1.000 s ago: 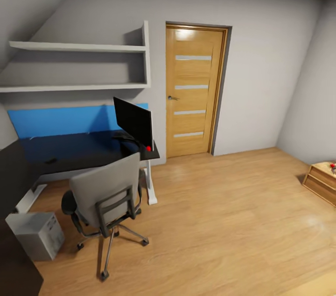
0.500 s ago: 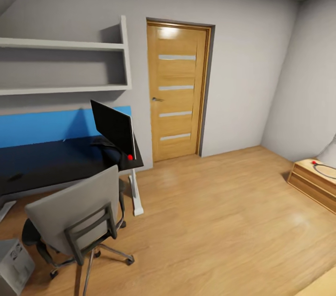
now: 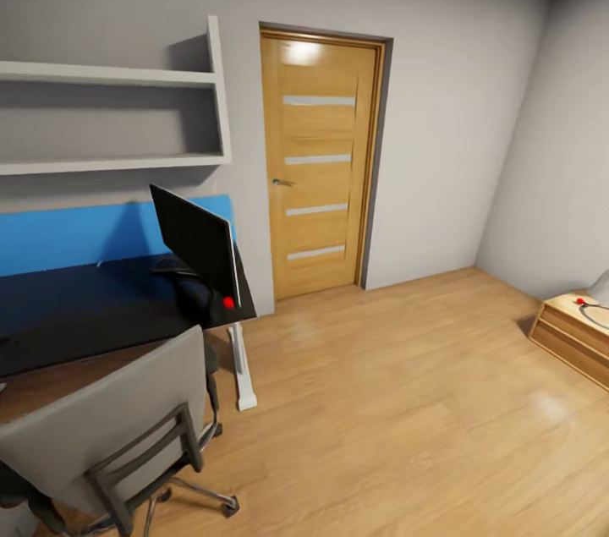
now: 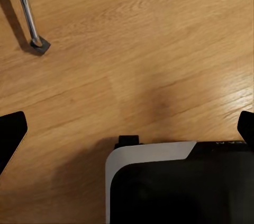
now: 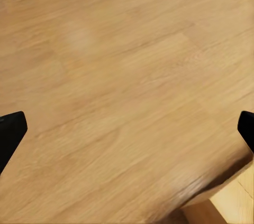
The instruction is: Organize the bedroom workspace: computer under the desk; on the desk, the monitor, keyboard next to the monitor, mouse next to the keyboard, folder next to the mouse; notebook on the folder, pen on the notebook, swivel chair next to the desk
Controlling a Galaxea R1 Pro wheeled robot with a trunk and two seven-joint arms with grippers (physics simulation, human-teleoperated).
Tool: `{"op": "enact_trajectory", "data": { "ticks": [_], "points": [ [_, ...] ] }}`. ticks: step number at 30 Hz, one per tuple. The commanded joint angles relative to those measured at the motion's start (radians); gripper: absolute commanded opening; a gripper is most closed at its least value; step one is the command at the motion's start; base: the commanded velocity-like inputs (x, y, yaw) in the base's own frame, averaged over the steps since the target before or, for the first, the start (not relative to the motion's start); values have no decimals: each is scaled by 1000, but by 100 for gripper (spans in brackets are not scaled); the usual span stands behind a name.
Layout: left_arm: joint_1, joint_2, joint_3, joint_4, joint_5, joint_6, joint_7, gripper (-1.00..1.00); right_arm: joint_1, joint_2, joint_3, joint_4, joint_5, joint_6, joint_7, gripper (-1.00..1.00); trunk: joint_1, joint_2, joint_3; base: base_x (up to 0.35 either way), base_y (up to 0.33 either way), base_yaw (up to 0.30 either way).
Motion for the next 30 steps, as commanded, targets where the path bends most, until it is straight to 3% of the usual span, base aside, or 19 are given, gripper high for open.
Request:
{"op": "enact_trajectory", "data": {
  "ticks": [1, 16, 30],
  "points": [
    [0, 0, 0, -1, 0, -2, -1, 100, -1, 1, 0, 1, -2, -3, 0, 100, 1, -1, -2, 327, 3, -93],
    [0, 0, 0, -1, 0, -2, -1, 100, -1, 3, 1, 21, -1, -3, 1, 100, 1, -1, -3, 327, -56, -218],
    [0, 0, 0, -1, 0, -2, -1, 100, -1, 3, 1, 52, 0, -3, 1, 100, 1, -1, -4, 327, -4, -32]
  ]
}}
